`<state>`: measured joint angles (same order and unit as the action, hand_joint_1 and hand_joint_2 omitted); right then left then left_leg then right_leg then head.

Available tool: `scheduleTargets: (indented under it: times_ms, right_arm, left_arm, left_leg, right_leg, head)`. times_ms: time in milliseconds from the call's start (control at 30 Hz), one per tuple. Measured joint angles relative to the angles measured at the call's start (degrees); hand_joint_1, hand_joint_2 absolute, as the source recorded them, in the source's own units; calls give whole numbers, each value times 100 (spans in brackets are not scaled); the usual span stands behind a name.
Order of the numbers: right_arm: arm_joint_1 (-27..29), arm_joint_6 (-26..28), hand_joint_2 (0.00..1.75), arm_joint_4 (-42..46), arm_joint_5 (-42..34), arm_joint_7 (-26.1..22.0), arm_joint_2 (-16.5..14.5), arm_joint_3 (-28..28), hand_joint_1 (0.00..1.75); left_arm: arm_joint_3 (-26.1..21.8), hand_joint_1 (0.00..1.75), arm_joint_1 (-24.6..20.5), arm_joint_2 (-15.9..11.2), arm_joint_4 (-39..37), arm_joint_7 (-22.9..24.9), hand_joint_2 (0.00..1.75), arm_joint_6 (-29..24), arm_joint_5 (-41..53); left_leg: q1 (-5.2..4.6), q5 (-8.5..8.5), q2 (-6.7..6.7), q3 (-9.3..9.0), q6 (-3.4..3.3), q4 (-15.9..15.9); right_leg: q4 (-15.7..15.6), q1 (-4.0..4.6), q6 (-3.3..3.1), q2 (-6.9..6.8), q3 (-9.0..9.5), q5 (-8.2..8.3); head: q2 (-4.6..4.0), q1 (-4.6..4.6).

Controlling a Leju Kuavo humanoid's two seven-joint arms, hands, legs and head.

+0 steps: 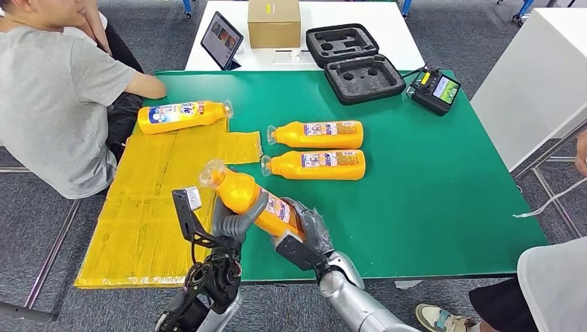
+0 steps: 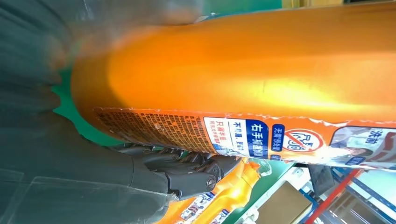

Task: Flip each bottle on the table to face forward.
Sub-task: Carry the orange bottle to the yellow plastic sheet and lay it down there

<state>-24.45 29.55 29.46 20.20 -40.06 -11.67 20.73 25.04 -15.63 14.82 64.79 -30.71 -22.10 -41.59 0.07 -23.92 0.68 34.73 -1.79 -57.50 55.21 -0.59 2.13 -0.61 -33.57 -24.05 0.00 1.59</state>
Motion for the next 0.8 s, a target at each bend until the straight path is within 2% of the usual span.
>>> scheduleTargets:
  times_ms: [267, 400, 467, 600, 800]
  right_arm:
    - [6, 13, 175, -30, -1, 0, -1, 12, 175]
    - [8, 35, 175, -33, -9, 10, -10, 66, 175]
    - [10, 36, 175, -36, -15, 15, -22, 103, 174]
    - [8, 44, 175, -41, -79, 28, -45, 155, 163]
    - [-19, 43, 175, -44, -185, 52, -69, 186, 147]
  left_arm:
    - [-28, 0, -1, 1, 18, -61, 175, -65, 30]
    - [-27, 0, -46, 18, 23, -450, 175, -437, 270]
    - [-24, 5, -88, 37, 22, -577, 175, -533, 350]
    - [29, 171, -189, 83, -77, -563, 175, -515, 373]
    - [201, 175, -339, 215, -393, -587, 175, -426, 367]
  left_leg:
    - [0, 0, 0, 0, 0, 0]
    - [0, 0, 0, 0, 0, 0]
    - [0, 0, 0, 0, 0, 0]
    - [0, 0, -1, 0, 0, 0]
    - [0, 0, -1, 3, 0, 0]
  right_leg:
    - [0, 0, 0, 0, 0, 0]
    - [0, 0, 0, 0, 0, 0]
    - [0, 0, 0, 0, 0, 0]
    - [0, 0, 0, 0, -1, 0]
    - [0, 0, 0, 0, 0, 0]
  head:
    - [0, -2]
    - [0, -1]
    - [0, -1]
    - [0, -1]
    - [0, -1]
